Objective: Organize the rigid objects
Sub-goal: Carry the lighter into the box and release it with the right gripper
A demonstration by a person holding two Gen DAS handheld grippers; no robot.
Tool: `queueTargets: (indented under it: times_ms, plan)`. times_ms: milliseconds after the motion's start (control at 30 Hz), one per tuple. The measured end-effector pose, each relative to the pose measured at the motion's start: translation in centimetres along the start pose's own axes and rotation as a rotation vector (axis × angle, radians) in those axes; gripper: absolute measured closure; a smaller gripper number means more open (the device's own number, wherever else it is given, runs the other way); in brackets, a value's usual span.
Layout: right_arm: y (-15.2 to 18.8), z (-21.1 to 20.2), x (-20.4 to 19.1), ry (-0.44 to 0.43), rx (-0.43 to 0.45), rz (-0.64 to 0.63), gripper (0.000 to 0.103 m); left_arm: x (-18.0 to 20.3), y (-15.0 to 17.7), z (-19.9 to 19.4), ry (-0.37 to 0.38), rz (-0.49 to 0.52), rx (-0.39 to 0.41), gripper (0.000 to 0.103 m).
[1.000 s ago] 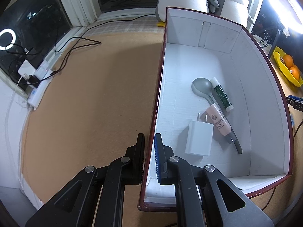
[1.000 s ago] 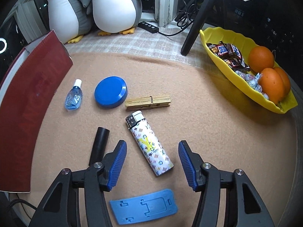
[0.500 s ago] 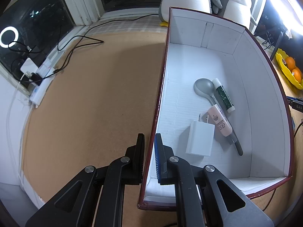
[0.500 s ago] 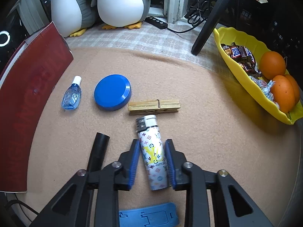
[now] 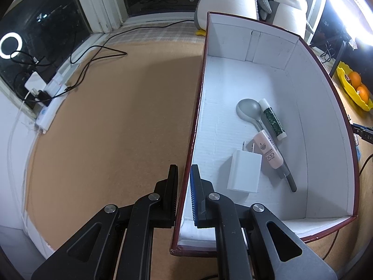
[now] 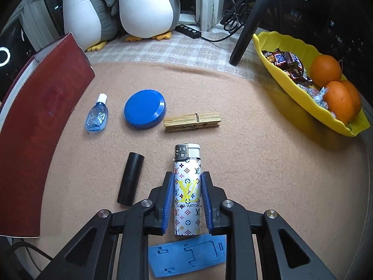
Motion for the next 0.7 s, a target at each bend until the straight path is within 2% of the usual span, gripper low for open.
queueTargets:
  times_ms: [400,700]
  plan:
    - [-1.8,-5.2,-2.7,-0.004,0.109,-0.003,0.082,-0.1,-0.2,-0.1,0.039,-0.006,0.018,0.094]
    - [-3.9,-9.6,-8.1,-0.078,0.195,-0.038,0.082,-0.1,-0.3,-0.3,0.062,-0.009,0.033,0.094]
Point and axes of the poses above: each gripper's, at about its wrist camera, not at the fingertips, and z roughly the way its jaws point, x to its right, y to its underside, the point moved 7 cm from there along z, roughly the way its jaws point, and after that the axes turned 15 degrees about x, right-handed, at the moved point
